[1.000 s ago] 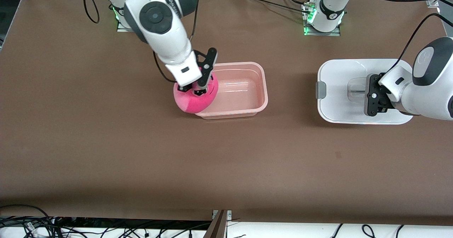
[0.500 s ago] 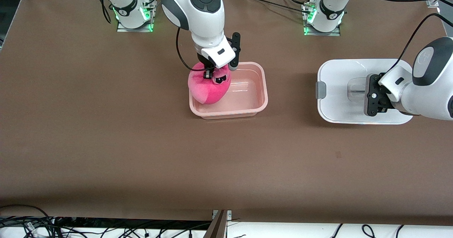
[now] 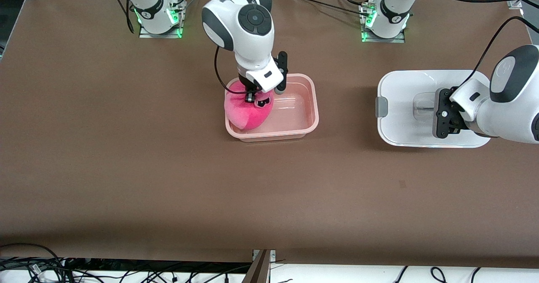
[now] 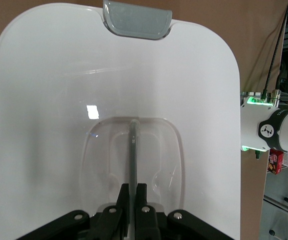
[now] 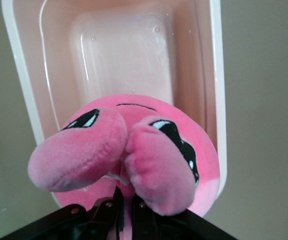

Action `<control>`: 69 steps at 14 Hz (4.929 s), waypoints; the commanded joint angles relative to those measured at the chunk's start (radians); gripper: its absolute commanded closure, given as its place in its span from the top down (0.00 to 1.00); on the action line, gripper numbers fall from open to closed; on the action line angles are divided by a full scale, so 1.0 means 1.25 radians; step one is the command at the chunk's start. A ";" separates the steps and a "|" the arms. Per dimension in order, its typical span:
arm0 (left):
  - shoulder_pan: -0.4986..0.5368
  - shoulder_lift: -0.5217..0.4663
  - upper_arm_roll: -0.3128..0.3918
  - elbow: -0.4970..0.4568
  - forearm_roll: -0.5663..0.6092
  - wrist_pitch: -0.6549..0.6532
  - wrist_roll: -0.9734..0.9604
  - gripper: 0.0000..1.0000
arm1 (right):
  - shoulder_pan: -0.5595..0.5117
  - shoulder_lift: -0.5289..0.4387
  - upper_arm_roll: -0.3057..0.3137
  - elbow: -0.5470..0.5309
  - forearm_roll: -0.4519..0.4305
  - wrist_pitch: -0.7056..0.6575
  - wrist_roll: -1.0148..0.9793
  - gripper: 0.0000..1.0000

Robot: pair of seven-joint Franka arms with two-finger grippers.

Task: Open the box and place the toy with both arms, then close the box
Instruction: 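Lift the pink toy with the right gripper and carry it over the box, then lower the toy into the box and open the right gripper, withdrawing it, then carry the lid over the box with the left gripper and lower it, then press the lid down onto the box with the left gripper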

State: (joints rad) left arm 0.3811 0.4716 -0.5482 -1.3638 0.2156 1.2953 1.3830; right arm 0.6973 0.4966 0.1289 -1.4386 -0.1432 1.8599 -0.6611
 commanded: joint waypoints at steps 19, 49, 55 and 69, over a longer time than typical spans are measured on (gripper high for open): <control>0.002 -0.003 -0.001 -0.001 -0.015 -0.005 -0.001 0.00 | 0.034 0.126 -0.013 0.023 -0.030 0.344 0.304 1.00; -0.564 0.163 -0.001 0.026 -0.134 0.441 -0.533 0.00 | -0.355 -0.412 -0.242 -0.090 0.105 -0.259 0.491 1.00; -0.570 0.166 0.000 0.005 -0.101 0.447 -0.580 0.00 | -0.359 -0.396 -0.261 -0.089 0.106 -0.263 0.485 1.00; -0.592 0.177 -0.001 -0.004 -0.046 0.489 -0.646 0.00 | -0.360 -0.389 -0.260 -0.073 0.095 -0.258 0.482 1.00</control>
State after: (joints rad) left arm -0.3442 0.6907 -0.5534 -1.3653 0.1289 1.8908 0.6048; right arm 0.2530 0.0052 -0.2011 -1.5506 -0.0116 1.5432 -0.0587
